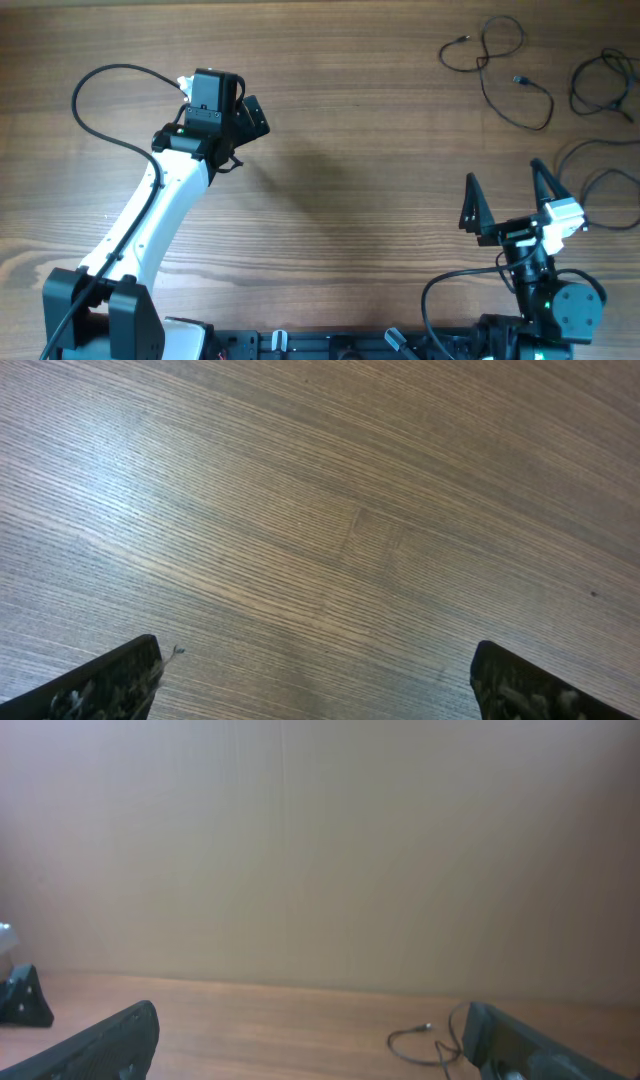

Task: Untangle cables

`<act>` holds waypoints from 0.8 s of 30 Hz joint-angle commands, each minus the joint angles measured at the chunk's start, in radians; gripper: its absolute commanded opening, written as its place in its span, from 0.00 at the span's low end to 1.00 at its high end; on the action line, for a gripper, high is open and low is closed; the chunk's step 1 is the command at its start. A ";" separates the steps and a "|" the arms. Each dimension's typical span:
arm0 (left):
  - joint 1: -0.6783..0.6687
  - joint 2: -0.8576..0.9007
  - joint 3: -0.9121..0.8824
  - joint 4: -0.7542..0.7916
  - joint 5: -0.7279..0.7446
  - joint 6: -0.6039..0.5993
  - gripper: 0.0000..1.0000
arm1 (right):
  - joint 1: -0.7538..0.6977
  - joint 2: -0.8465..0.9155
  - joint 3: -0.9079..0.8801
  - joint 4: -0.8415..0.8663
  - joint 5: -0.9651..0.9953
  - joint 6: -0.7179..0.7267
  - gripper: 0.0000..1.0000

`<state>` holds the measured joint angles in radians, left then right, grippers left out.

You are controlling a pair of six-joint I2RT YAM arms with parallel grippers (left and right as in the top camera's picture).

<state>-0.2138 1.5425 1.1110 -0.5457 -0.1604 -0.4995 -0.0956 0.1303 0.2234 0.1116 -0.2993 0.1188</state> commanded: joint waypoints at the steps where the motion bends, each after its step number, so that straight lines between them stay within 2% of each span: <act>1: 0.008 -0.002 0.002 0.002 -0.016 0.001 1.00 | -0.005 -0.080 -0.038 -0.002 -0.006 0.012 1.00; 3: 0.008 -0.002 0.002 0.002 -0.016 0.001 1.00 | -0.005 -0.130 -0.060 0.002 0.015 0.011 1.00; 17: 0.008 -0.002 0.002 0.002 -0.016 0.001 1.00 | -0.015 -0.127 -0.212 0.086 0.185 0.116 1.00; 20: 0.008 -0.002 0.002 0.002 -0.016 0.001 1.00 | -0.016 -0.127 -0.219 0.034 0.267 0.198 1.00; 24: 0.008 -0.002 0.002 0.002 -0.016 0.001 1.00 | -0.015 -0.127 -0.219 -0.026 0.319 0.195 1.00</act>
<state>-0.2138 1.5425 1.1110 -0.5457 -0.1604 -0.4995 -0.1040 0.0193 0.0063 0.1146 -0.0662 0.2703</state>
